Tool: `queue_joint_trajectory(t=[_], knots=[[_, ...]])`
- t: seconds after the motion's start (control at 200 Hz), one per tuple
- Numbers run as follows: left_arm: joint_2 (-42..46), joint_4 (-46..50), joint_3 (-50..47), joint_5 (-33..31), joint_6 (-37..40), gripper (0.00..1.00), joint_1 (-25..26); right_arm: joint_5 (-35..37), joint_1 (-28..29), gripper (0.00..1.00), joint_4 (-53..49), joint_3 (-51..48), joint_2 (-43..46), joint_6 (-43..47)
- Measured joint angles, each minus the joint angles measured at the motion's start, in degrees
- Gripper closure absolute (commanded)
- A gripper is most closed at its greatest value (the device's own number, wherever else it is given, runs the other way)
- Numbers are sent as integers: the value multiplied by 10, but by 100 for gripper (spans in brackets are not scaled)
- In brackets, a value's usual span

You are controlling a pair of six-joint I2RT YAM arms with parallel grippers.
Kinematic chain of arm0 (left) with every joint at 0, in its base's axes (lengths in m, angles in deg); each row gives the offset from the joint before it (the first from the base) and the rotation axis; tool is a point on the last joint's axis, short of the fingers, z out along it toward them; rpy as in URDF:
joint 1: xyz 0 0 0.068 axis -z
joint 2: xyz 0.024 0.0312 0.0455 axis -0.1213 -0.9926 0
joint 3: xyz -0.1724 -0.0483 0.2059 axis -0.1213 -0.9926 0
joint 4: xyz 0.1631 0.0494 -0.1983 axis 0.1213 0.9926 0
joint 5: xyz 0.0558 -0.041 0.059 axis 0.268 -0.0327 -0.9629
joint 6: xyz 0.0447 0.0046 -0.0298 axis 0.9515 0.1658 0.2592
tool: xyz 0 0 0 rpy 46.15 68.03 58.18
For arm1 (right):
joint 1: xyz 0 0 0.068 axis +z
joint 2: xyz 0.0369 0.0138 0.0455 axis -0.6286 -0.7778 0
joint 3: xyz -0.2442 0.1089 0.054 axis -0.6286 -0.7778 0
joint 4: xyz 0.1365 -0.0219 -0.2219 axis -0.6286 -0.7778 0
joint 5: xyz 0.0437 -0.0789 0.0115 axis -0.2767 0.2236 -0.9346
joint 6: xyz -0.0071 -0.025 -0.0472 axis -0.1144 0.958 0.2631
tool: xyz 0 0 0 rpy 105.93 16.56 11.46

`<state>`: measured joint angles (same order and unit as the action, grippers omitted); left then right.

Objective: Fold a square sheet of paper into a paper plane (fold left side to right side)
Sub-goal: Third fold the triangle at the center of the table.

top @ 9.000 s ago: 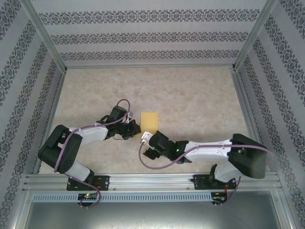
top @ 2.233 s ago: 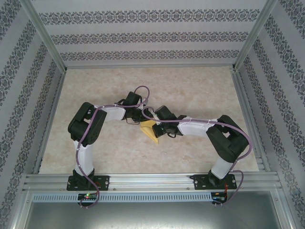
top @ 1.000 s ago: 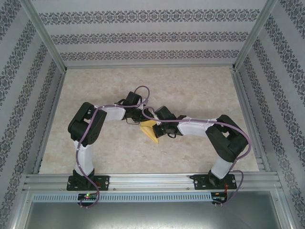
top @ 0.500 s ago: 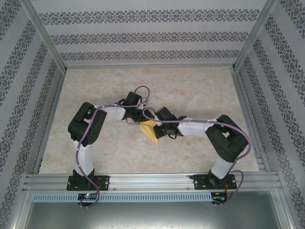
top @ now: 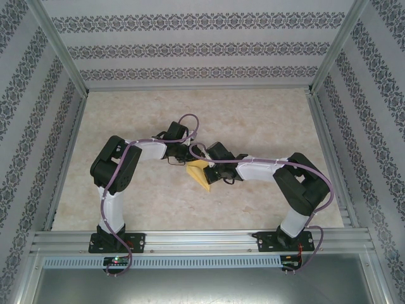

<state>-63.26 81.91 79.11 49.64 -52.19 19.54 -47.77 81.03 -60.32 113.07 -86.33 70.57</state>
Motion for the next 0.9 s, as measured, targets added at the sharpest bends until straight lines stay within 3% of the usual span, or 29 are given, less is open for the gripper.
queue_joint_trajectory(t=[0.899], knots=[[0, 0, 0, 0, 0, 88, 0, 0, 0, 100, 0, 7, -10, 0]])
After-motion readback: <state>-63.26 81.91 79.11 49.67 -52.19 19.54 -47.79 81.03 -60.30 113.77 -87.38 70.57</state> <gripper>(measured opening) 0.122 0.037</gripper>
